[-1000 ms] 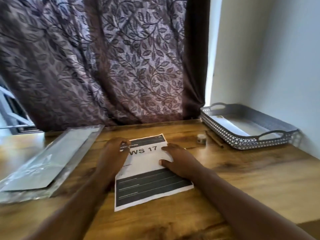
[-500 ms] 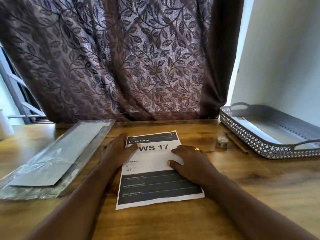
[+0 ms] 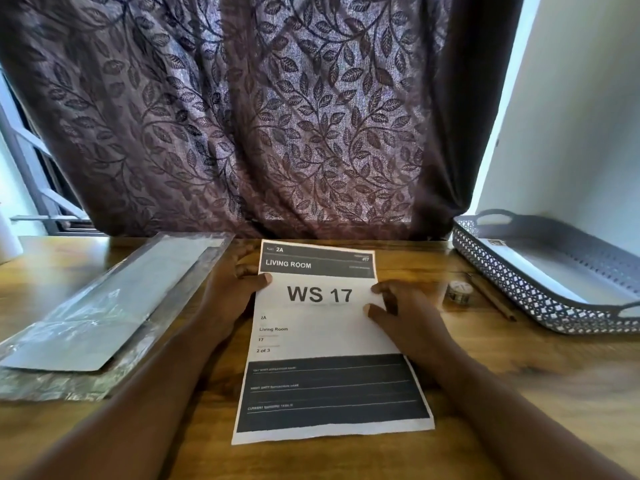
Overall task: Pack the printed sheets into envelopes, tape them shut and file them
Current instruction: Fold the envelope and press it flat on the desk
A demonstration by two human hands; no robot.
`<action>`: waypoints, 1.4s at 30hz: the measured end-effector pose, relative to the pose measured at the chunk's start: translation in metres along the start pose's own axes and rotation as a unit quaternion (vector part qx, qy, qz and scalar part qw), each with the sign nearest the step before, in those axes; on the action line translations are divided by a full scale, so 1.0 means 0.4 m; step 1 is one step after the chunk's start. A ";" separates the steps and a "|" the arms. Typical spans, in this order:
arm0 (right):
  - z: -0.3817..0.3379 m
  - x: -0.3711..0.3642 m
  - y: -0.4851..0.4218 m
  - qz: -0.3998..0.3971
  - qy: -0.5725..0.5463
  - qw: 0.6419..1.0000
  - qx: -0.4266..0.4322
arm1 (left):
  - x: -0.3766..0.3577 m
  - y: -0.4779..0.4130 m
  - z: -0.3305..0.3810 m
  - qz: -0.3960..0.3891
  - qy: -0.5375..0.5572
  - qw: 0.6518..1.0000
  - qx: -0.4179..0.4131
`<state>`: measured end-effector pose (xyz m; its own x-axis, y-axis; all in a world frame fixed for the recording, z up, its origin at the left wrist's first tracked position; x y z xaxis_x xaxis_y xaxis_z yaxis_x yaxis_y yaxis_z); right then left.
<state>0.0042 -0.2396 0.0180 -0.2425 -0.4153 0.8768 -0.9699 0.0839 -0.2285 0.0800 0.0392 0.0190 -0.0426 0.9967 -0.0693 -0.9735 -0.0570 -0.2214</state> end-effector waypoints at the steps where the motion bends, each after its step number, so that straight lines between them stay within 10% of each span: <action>1: 0.012 0.008 -0.012 0.025 -0.028 0.999 -0.019 | -0.002 0.000 0.001 -0.004 0.007 1.000 0.002; 7: 0.059 0.016 -0.076 0.047 -0.319 0.939 -0.118 | -0.021 0.020 0.011 0.000 0.035 0.999 0.014; 21: 0.088 0.017 -0.096 0.024 -0.473 0.877 -0.085 | -0.039 0.020 -0.002 -0.072 0.056 0.994 0.053; 33: 0.091 0.023 -0.092 -0.034 -0.524 0.847 -0.077 | -0.031 0.019 0.003 -0.068 0.088 0.993 0.040; 42: 0.088 0.021 -0.088 -0.004 -0.436 0.898 -0.064 | -0.036 0.030 0.014 -0.045 0.093 0.993 0.055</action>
<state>0.0372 -0.2779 0.0186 -0.1804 -0.9628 0.2010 -0.9797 0.1578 -0.1233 0.0677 0.0246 0.0229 0.0776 0.9689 -0.2348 -0.9906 0.0484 -0.1278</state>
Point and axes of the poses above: each hand's wrist, its own y-axis away from the middle knuckle, its own x-axis out of the back of the hand, z = x × y, the point moved 4 cm from there along -y, towards the middle knuckle, and after that the axes turned 12 degrees about y, right-handed, at the moved point
